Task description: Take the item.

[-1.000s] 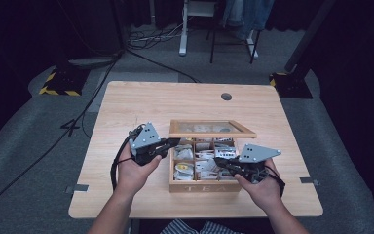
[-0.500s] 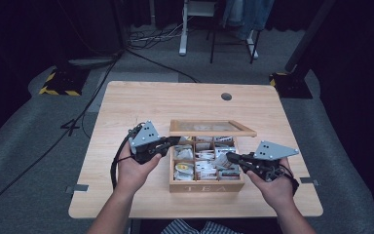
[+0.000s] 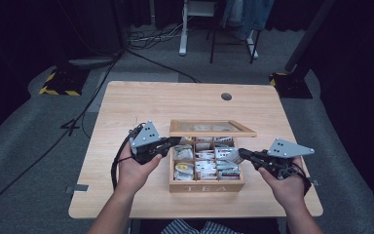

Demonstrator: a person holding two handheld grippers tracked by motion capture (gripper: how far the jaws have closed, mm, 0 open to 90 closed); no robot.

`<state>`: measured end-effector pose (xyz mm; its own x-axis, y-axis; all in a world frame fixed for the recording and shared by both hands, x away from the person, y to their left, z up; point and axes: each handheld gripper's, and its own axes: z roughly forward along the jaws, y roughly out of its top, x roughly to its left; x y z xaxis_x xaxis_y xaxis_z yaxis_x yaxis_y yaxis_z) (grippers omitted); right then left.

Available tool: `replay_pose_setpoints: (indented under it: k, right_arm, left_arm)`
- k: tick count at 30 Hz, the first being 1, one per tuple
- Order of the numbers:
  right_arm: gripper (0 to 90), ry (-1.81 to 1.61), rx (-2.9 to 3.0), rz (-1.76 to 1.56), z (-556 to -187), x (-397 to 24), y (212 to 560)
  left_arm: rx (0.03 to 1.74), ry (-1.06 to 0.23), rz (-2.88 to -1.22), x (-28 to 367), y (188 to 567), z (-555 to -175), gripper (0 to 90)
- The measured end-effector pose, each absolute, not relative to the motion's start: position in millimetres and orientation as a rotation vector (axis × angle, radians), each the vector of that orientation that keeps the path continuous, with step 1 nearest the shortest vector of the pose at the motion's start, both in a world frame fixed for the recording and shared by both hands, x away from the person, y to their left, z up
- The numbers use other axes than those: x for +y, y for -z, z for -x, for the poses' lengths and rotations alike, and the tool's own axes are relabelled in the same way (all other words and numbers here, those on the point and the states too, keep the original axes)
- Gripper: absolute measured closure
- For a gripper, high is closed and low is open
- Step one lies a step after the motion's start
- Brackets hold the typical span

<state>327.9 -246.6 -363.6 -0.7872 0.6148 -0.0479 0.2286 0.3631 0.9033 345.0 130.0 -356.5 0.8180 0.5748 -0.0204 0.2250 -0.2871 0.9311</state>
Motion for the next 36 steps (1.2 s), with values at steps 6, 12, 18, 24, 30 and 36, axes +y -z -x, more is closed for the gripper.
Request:
replay_pose_setpoints:
  k: [6, 12, 18, 24, 30, 36]
  right_arm:
    - [90.0, -1.388, 2.231, -0.77, -331, -256, 365]
    - [90.0, -1.349, 2.218, -0.816, -338, -267, 371]
    - [90.0, -1.316, 2.195, -0.861, -344, -278, 375]
    - [90.0, -1.265, 2.176, -0.914, -352, -292, 382]
    - [90.0, -1.216, 2.172, -0.96, -358, -301, 391]
    - [90.0, -1.181, 2.159, -0.995, -364, -309, 397]
  left_arm:
    - [0.601, -0.385, -1.867, 130, 357, -345, 89.7]
    - [0.6, -0.389, -1.87, 130, 357, -345, 89.6]
    - [0.6, -0.39, -1.873, 130, 357, -345, 89.6]
    - [0.6, -0.388, -1.875, 130, 357, -345, 89.6]
    - [0.6, -0.388, -1.879, 130, 357, -344, 89.6]
    - [0.6, -0.383, -1.879, 130, 357, -344, 89.6]
